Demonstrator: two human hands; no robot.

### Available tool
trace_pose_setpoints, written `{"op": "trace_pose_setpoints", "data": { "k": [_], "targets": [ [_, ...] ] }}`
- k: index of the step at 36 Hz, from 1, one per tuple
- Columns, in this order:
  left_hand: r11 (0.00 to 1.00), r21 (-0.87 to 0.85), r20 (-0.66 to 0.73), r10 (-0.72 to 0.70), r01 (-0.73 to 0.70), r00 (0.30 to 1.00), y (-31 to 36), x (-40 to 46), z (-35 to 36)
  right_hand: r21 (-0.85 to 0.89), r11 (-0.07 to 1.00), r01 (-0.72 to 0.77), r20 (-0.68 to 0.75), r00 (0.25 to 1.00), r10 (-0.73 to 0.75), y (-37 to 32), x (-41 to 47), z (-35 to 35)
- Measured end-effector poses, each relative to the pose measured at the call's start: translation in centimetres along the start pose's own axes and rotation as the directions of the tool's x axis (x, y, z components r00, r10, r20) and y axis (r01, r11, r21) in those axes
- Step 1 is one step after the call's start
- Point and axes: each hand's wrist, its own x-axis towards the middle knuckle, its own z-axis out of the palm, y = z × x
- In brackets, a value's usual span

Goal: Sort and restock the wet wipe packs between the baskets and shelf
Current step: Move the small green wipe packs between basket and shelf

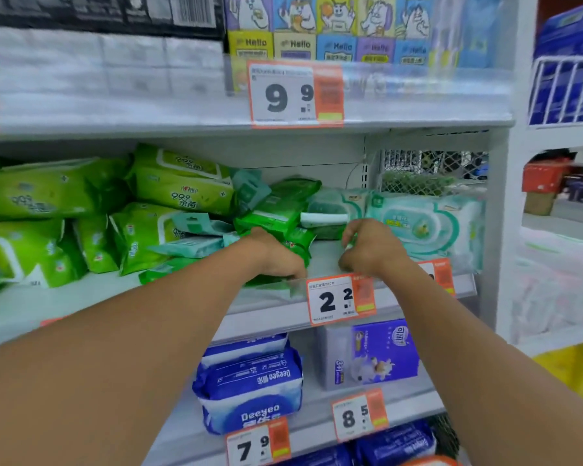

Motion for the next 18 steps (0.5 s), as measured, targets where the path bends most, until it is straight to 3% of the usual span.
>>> {"op": "trace_pose_setpoints", "data": {
  "k": [2,4,5,7,10,14,16,18],
  "targets": [
    [0.995,-0.099,-0.005,-0.014,0.013,1.0,-1.2,-0.7,-1.2,0.234,0.972,0.019,-0.085,0.996,0.001,0.4,0.0,-0.7],
    [0.954,-0.298,-0.011,0.015,-0.018,1.0,-2.3,-1.7,-2.5,0.547,0.837,0.009,-0.086,0.995,0.046,0.0,-0.5,-1.8],
    [0.906,-0.423,0.02,0.012,-0.002,1.0,-2.8,-2.1,-3.4,0.699,0.715,-0.035,-0.035,0.996,0.083,-0.5,-1.0,-2.5],
    [0.71,-0.701,0.129,0.029,0.07,0.991,-3.4,-3.0,-5.2,0.901,0.401,-0.164,0.14,0.986,0.09,-1.6,-2.0,-3.7],
    [0.389,-0.909,0.214,0.123,0.151,0.969,-5.2,-3.9,-7.0,0.958,0.066,-0.279,0.278,0.96,0.025,-3.5,-4.2,-4.6],
    [0.048,-0.97,0.241,0.312,0.238,0.919,-8.1,-6.4,-7.5,0.955,-0.028,-0.294,0.293,0.955,-0.035,-6.1,-6.7,-3.5],
    [-0.038,-0.974,0.197,0.338,0.223,0.92,-9.6,-7.7,-7.3,0.95,-0.052,-0.309,0.304,0.948,-0.09,-7.4,-7.8,-2.2],
    [-0.009,-0.992,0.123,0.25,0.129,0.96,-11.0,-8.8,-7.1,0.932,-0.106,-0.346,0.329,0.933,-0.145,-8.7,-9.1,-0.5]
  ]
}}
